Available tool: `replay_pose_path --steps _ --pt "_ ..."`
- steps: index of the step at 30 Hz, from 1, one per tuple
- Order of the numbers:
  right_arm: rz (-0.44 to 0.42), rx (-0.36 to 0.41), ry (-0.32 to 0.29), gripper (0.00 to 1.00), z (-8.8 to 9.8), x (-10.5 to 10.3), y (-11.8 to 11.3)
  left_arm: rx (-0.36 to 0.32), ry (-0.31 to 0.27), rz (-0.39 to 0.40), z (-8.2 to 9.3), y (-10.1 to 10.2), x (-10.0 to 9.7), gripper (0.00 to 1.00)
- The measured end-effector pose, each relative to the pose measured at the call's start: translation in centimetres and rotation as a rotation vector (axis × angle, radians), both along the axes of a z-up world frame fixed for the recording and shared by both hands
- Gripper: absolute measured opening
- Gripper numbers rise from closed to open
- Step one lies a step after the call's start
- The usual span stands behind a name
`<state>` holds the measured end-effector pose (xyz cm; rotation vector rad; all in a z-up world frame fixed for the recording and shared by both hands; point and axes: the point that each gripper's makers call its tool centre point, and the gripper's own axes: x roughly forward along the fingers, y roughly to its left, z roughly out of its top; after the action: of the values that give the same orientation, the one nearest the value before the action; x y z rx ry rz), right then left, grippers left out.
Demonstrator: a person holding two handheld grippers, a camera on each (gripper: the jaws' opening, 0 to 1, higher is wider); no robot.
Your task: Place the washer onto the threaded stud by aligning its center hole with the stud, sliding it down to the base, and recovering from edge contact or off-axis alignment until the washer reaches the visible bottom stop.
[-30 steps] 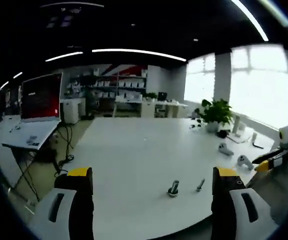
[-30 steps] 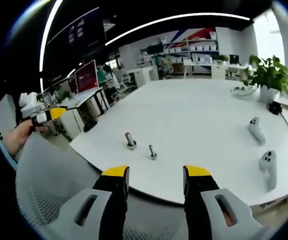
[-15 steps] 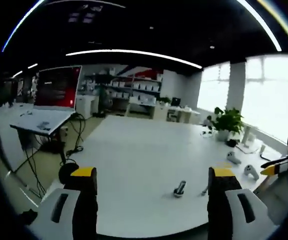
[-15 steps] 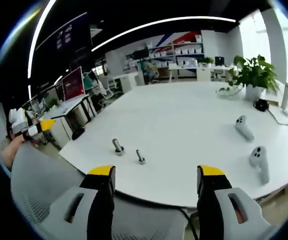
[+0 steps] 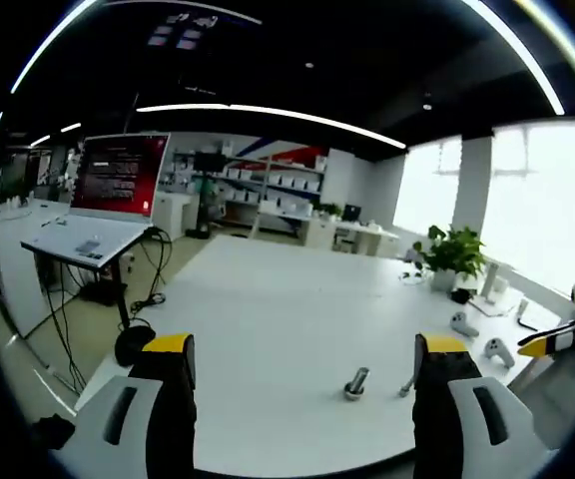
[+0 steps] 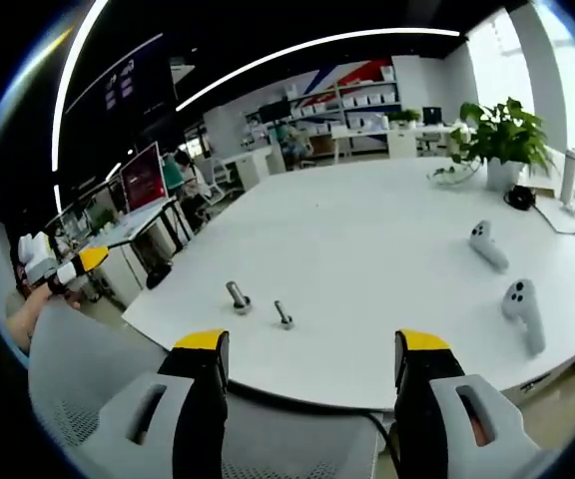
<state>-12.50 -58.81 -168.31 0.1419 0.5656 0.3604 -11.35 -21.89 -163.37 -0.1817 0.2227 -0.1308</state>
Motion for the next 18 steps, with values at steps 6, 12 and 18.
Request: replay_pose_path --steps 6,12,18 --pt "-0.011 0.015 0.005 0.72 -0.03 -0.03 -0.04 0.002 -0.005 0.000 0.06 -0.02 -0.02 0.90" --pt "-0.017 0.033 0.008 0.73 -0.01 -0.09 -0.02 0.003 0.001 -0.003 -0.05 -0.10 -0.08 0.90" --pt "-0.020 0.045 0.016 0.73 -0.08 -0.15 0.04 0.011 0.019 -0.014 -0.27 -0.40 -0.26 0.87"
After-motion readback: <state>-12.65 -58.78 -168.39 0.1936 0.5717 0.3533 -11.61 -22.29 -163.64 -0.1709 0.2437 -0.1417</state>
